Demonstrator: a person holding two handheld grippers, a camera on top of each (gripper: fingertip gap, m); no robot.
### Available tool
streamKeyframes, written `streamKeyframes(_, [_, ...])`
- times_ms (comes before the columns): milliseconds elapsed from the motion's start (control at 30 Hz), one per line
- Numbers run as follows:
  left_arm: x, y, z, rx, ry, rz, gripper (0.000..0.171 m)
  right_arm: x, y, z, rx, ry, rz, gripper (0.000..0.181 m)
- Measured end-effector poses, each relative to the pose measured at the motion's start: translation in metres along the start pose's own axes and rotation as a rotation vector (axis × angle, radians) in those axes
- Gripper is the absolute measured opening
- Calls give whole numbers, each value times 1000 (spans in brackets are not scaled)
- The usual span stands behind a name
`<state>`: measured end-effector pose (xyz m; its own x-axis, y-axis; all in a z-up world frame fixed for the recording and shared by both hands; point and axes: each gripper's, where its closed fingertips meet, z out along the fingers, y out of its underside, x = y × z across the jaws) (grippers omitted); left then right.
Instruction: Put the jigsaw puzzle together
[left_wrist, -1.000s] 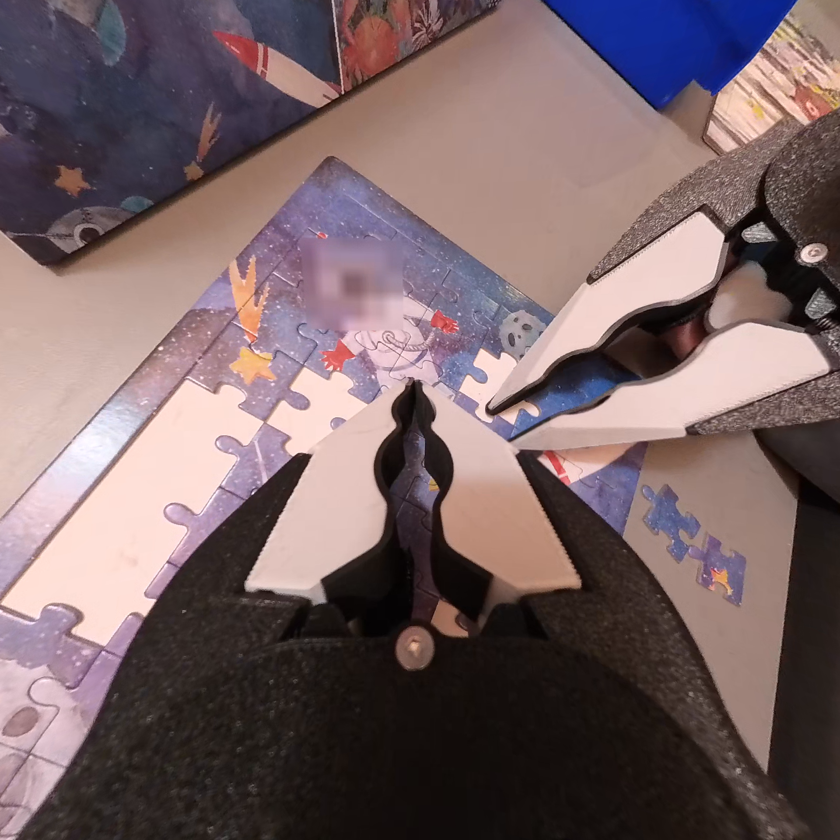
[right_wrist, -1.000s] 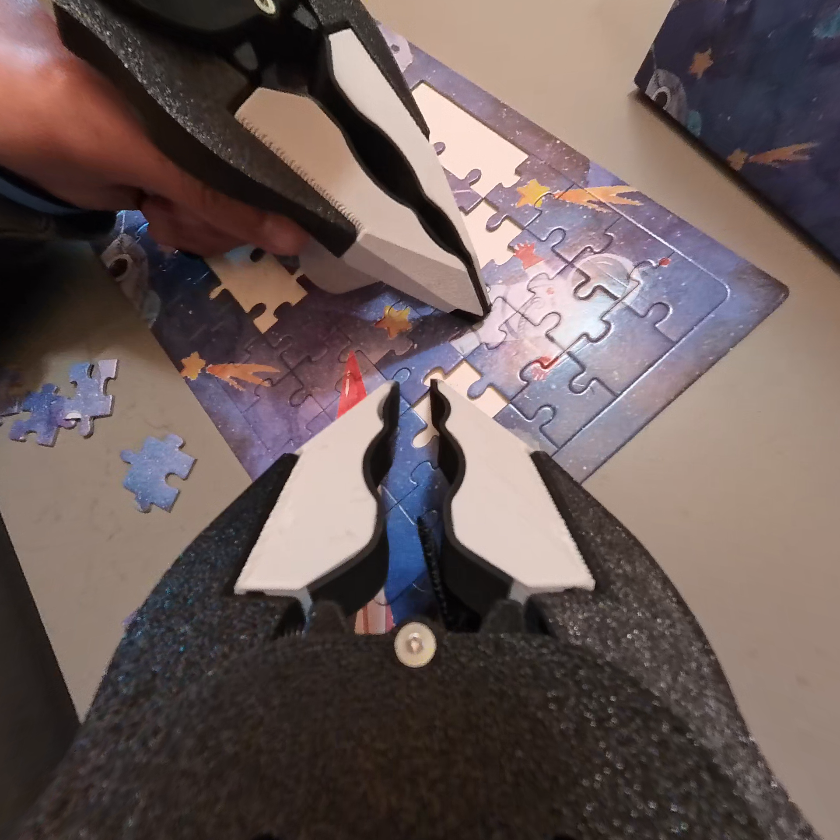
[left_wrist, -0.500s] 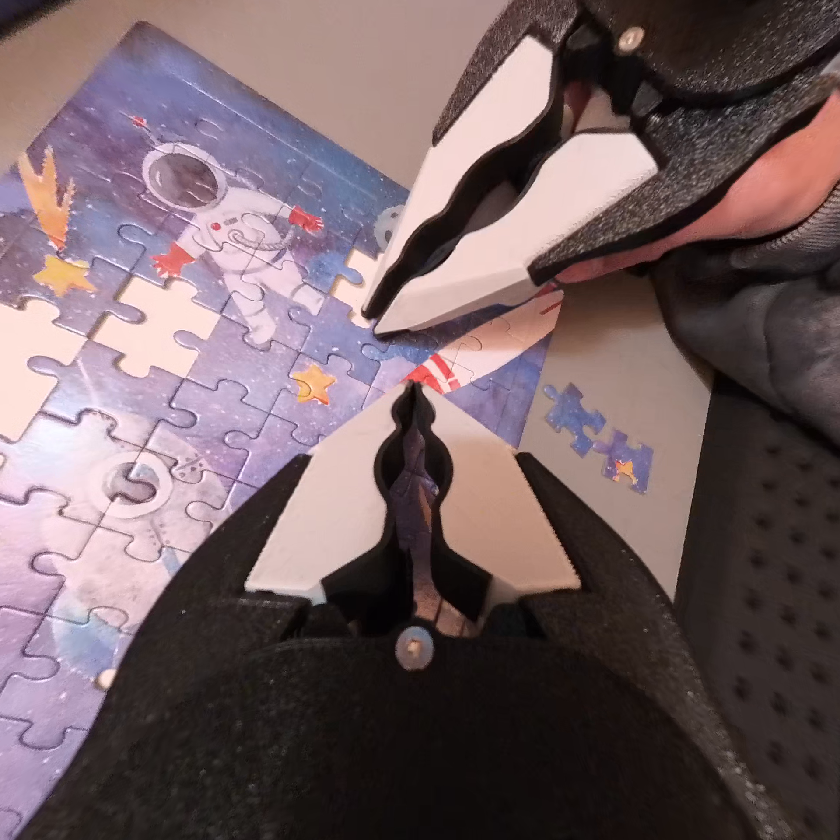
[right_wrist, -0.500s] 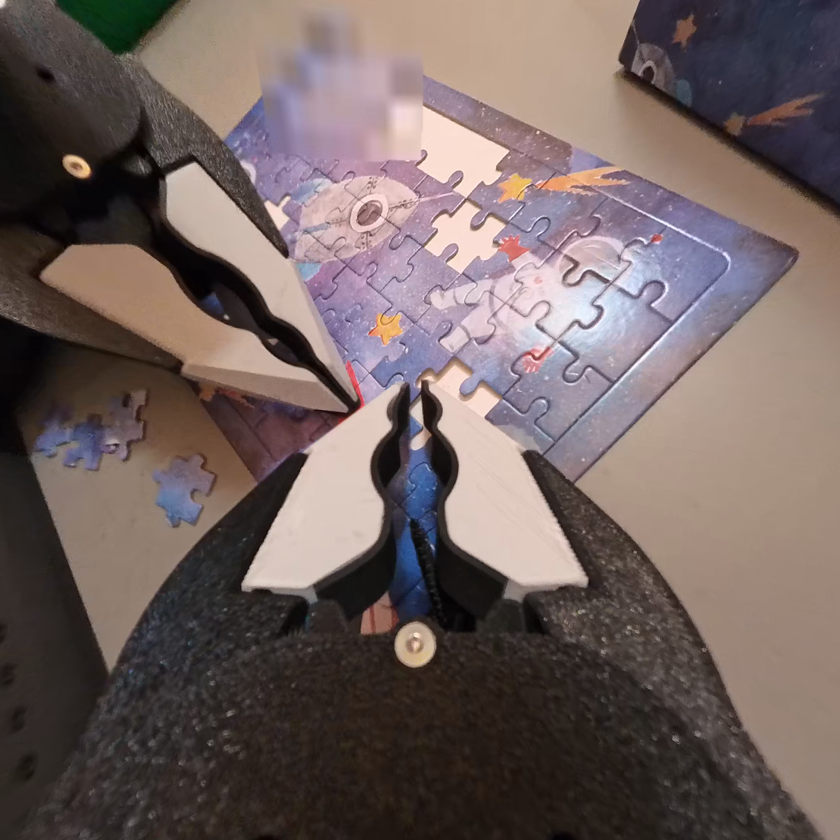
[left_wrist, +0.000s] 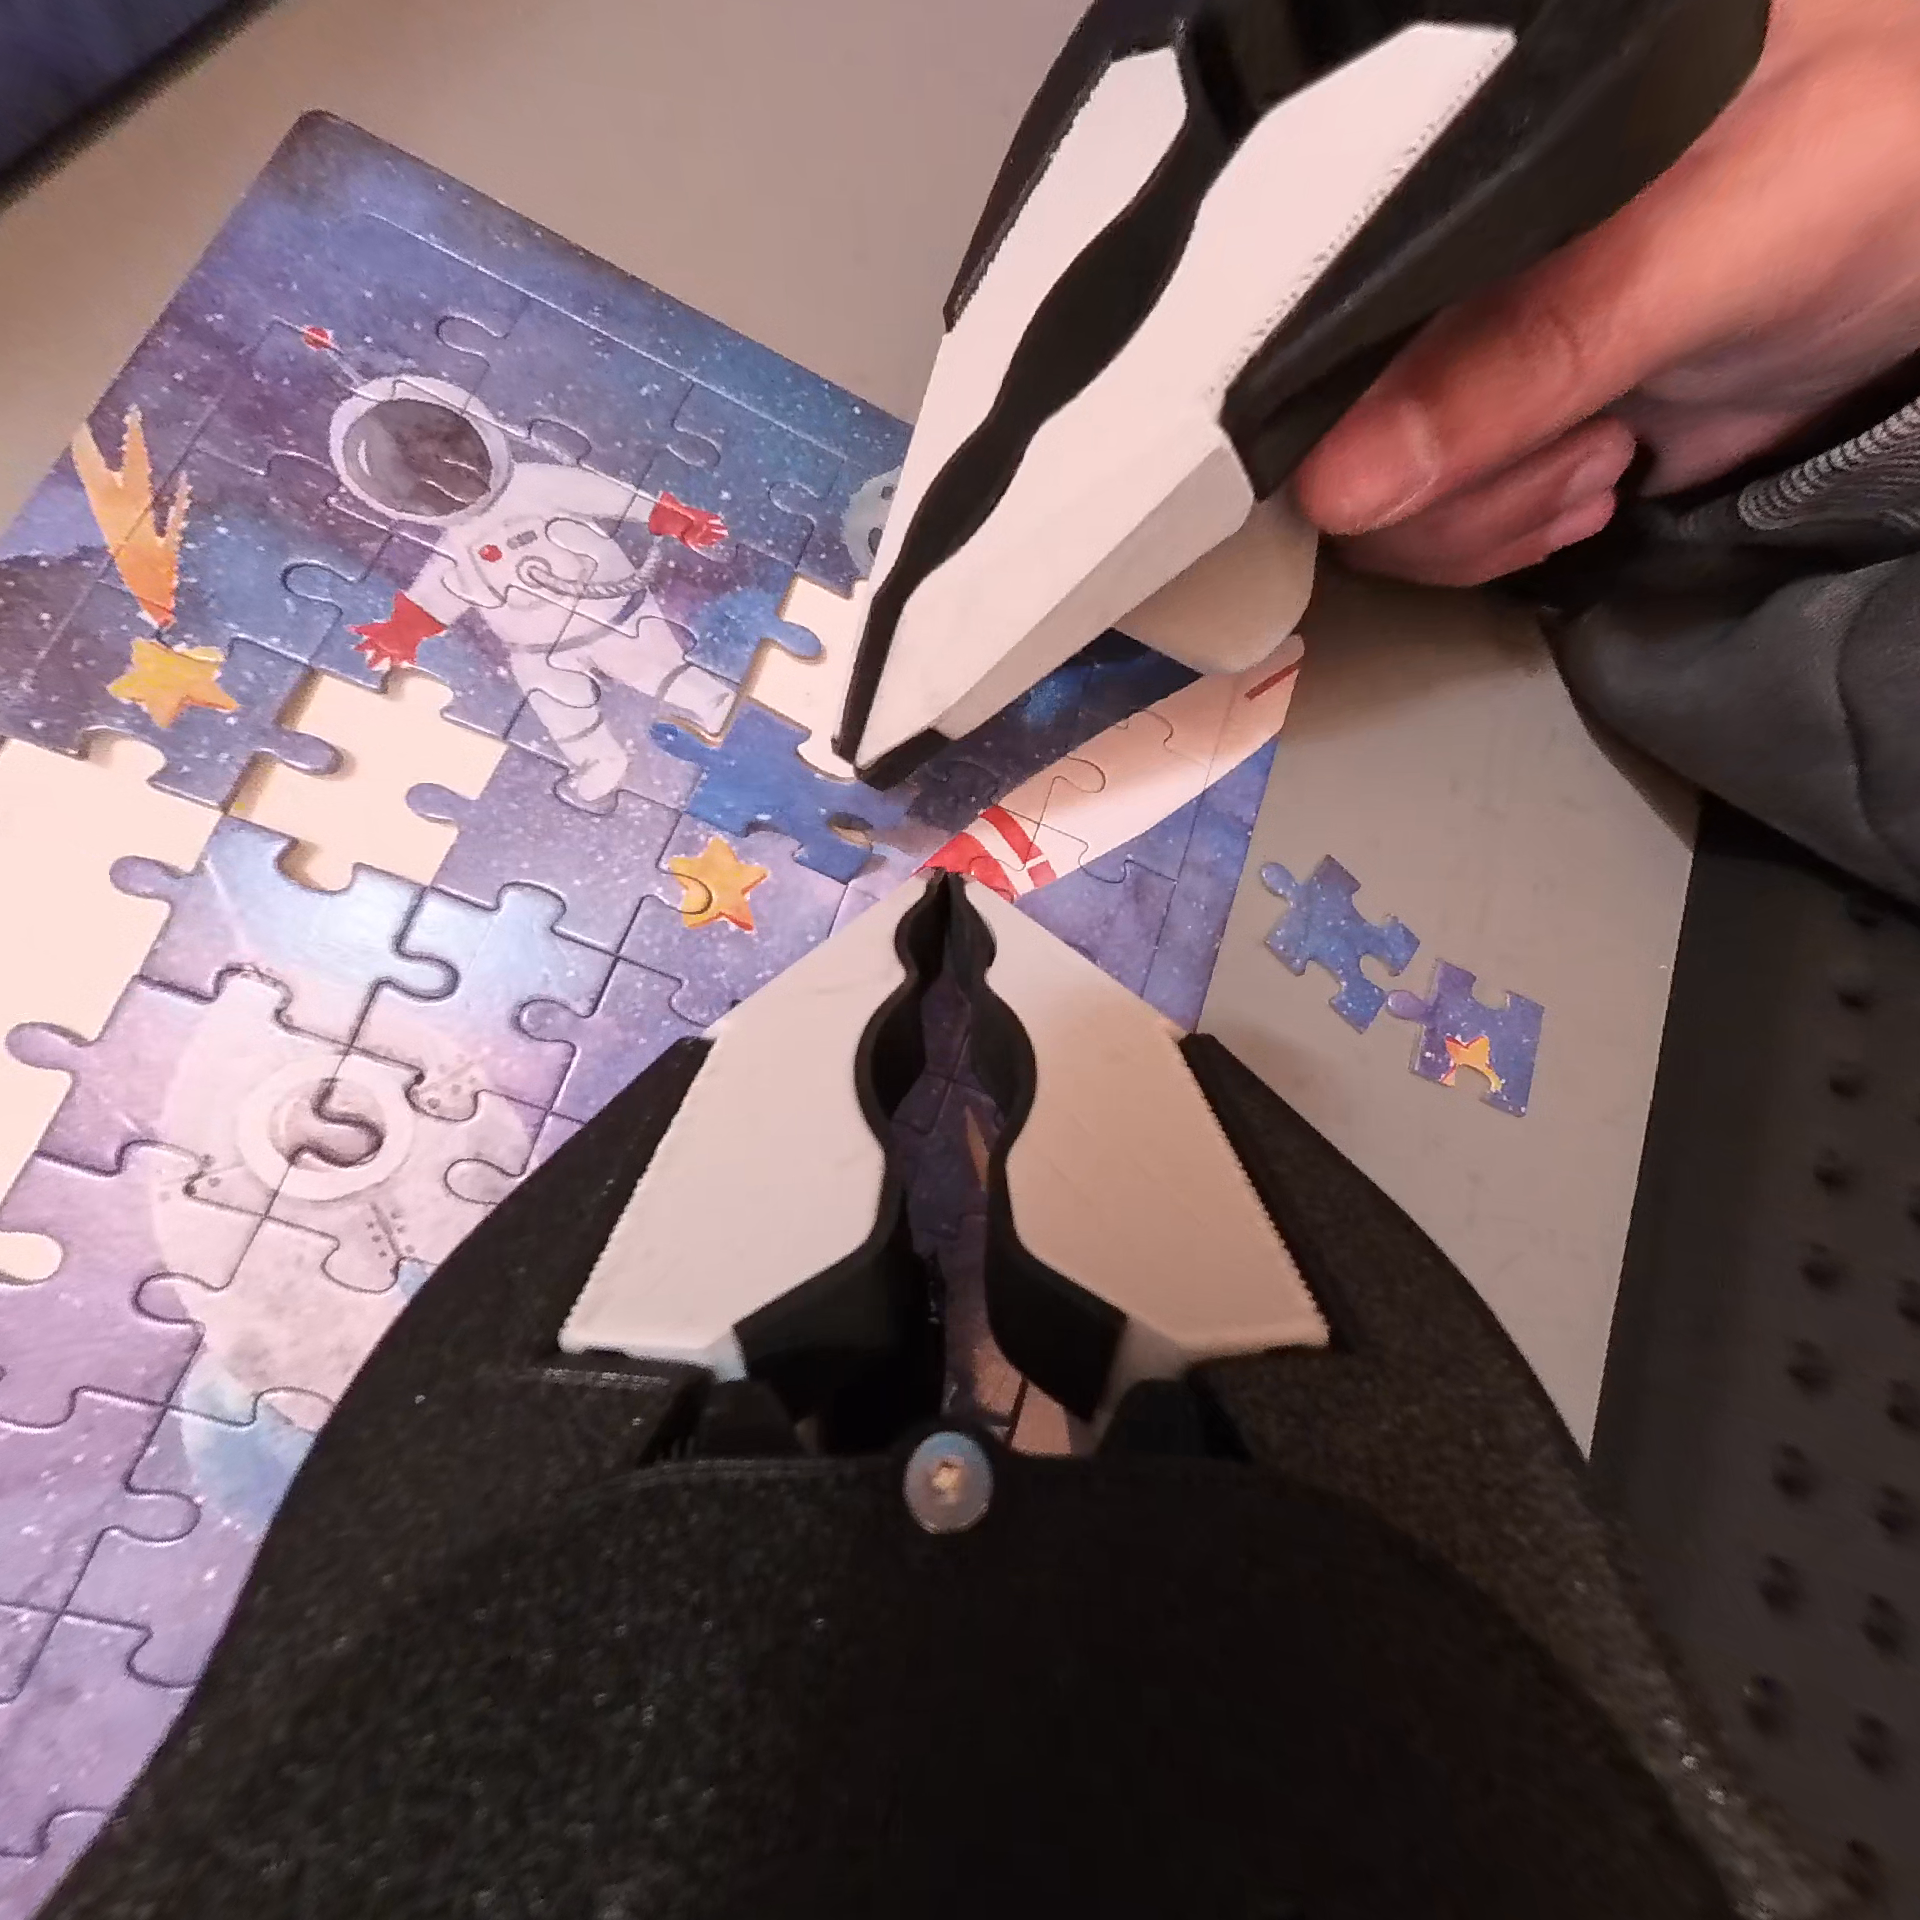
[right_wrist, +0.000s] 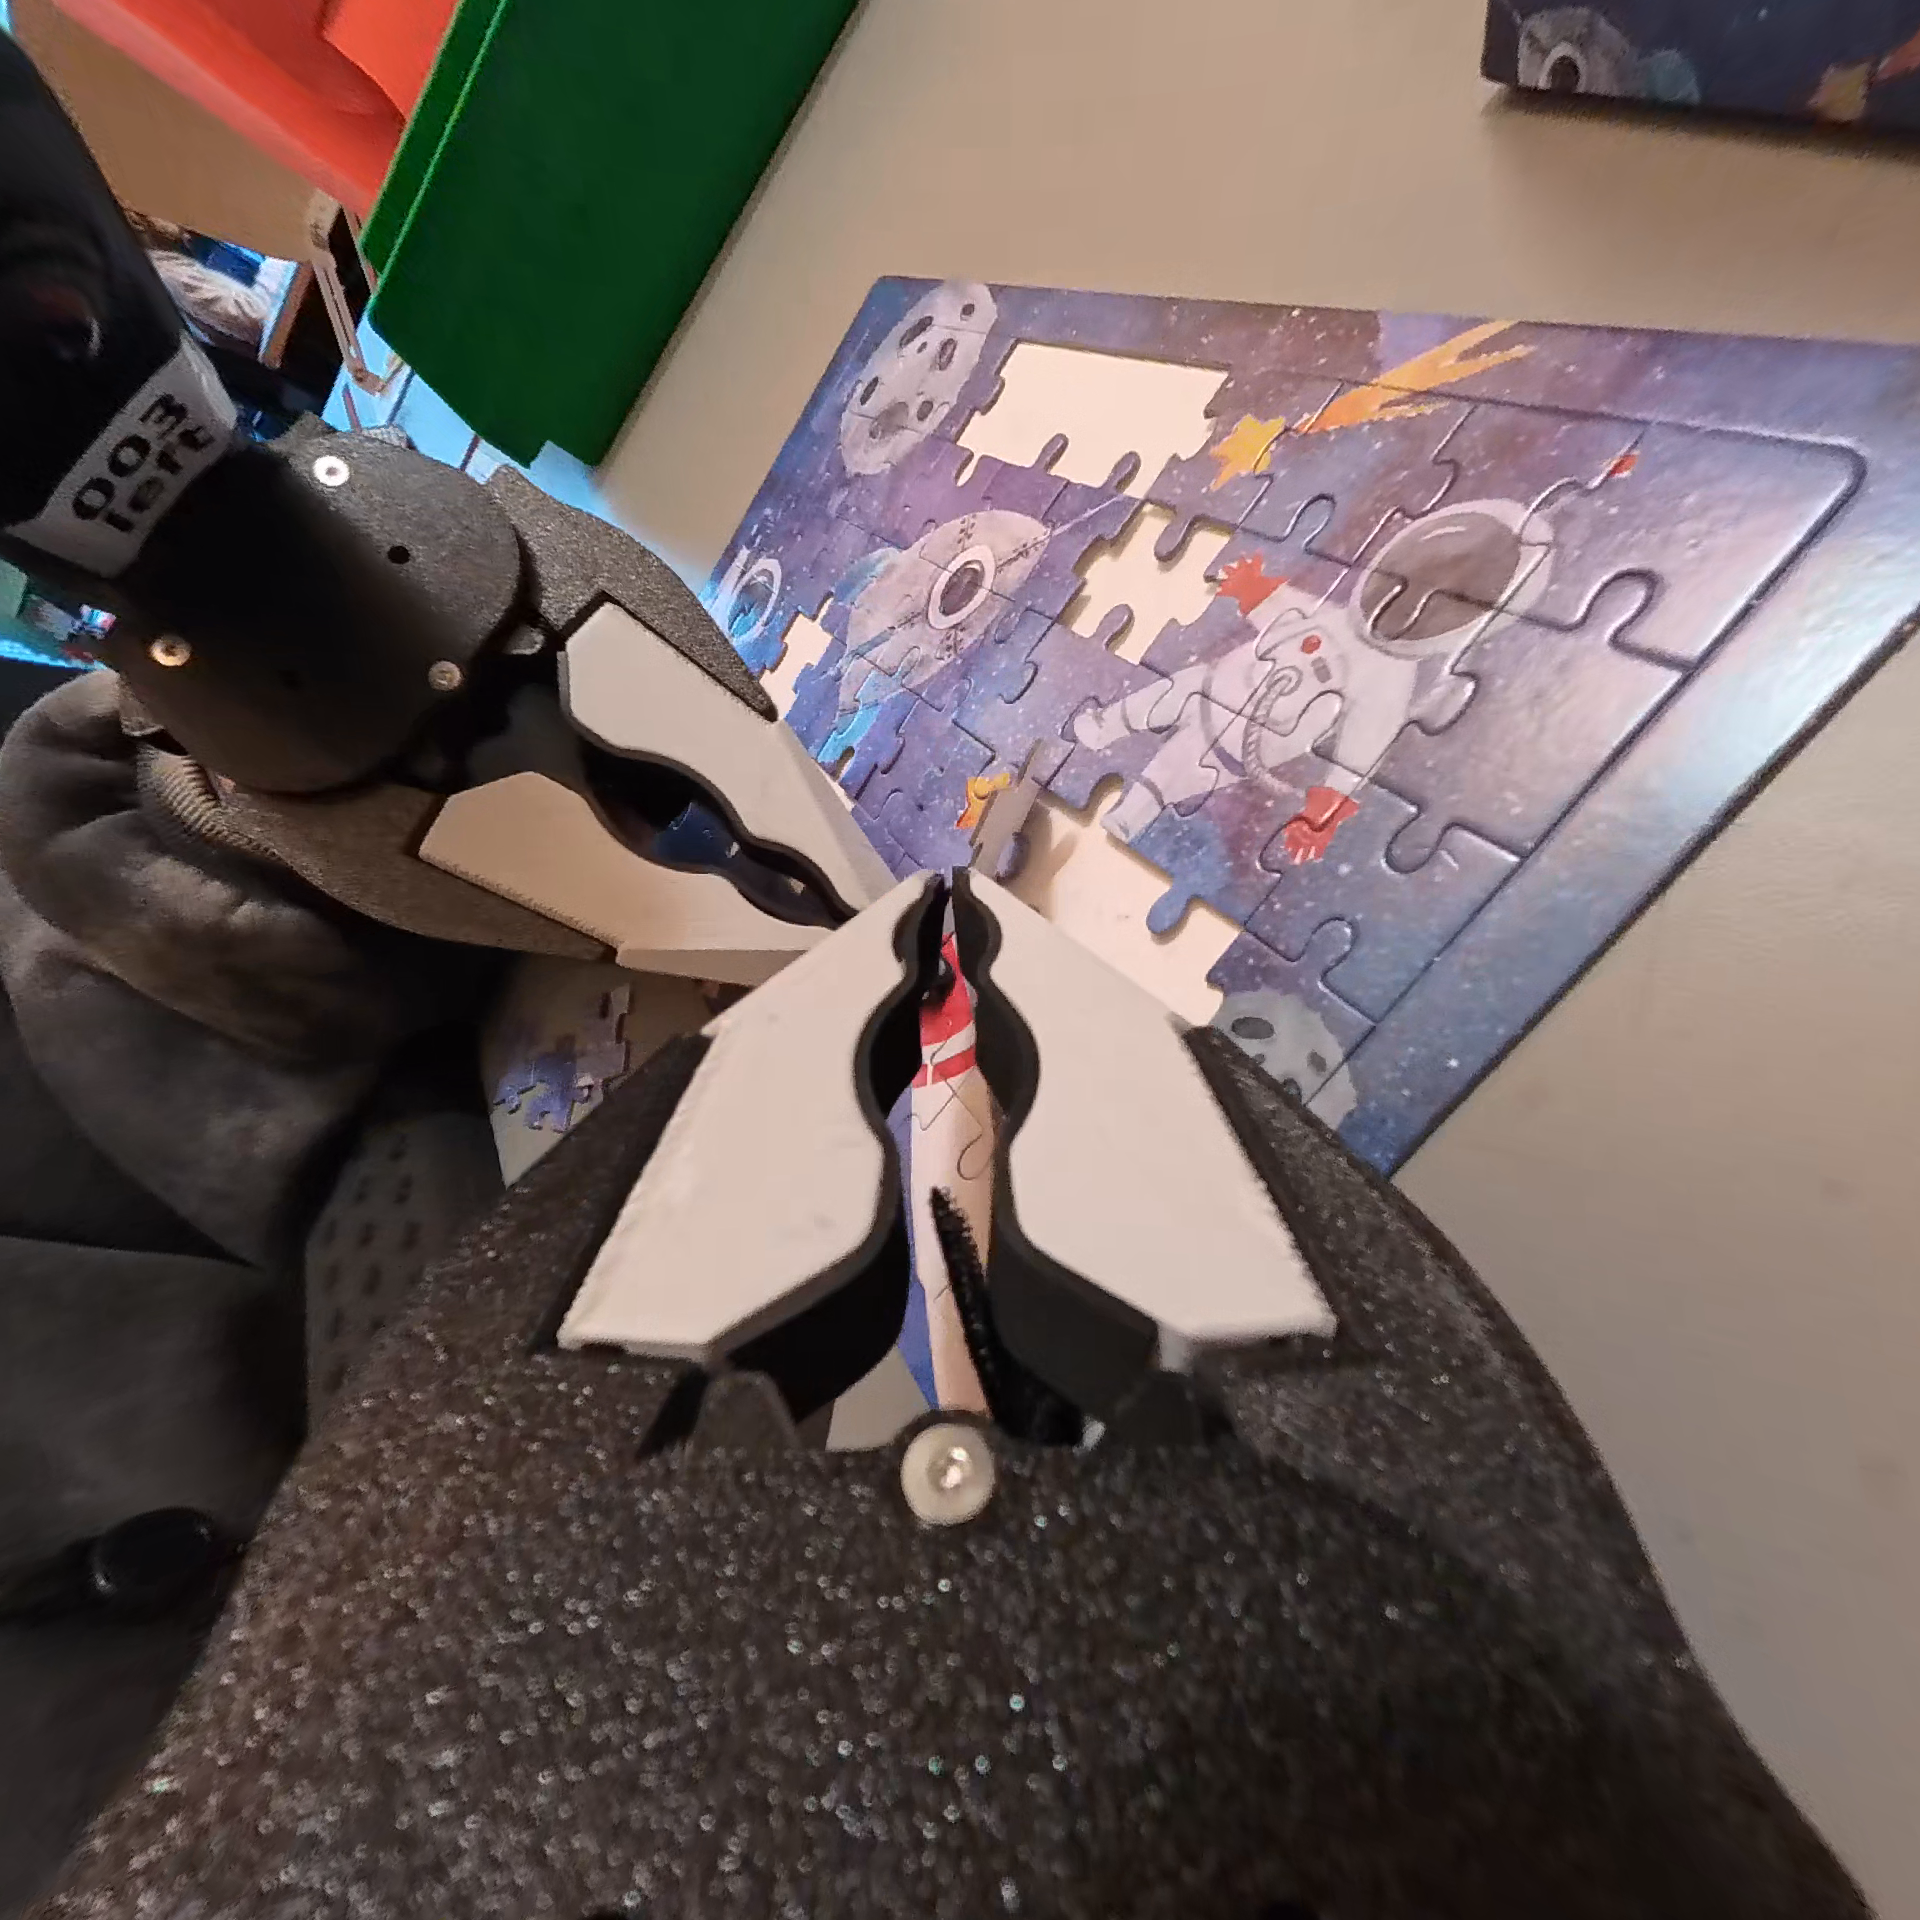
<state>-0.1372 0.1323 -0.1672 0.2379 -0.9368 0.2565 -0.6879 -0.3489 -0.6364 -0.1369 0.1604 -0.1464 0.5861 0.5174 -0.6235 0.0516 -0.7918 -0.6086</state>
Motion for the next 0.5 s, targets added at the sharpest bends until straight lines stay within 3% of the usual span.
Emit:
streamKeyframes(133, [-4, -5, -9, 45, 41, -45, 0, 7, 2, -3, -10, 42, -15, 1])
streamKeyframes(233, [-33, -12, -20, 110, -27, -146, 0, 8, 4, -4, -16, 67, -44, 0])
streamKeyframes(500, [-43, -2, -13, 59, -116, -99, 0, 14, 8, -5, -26, 91, -25, 0])
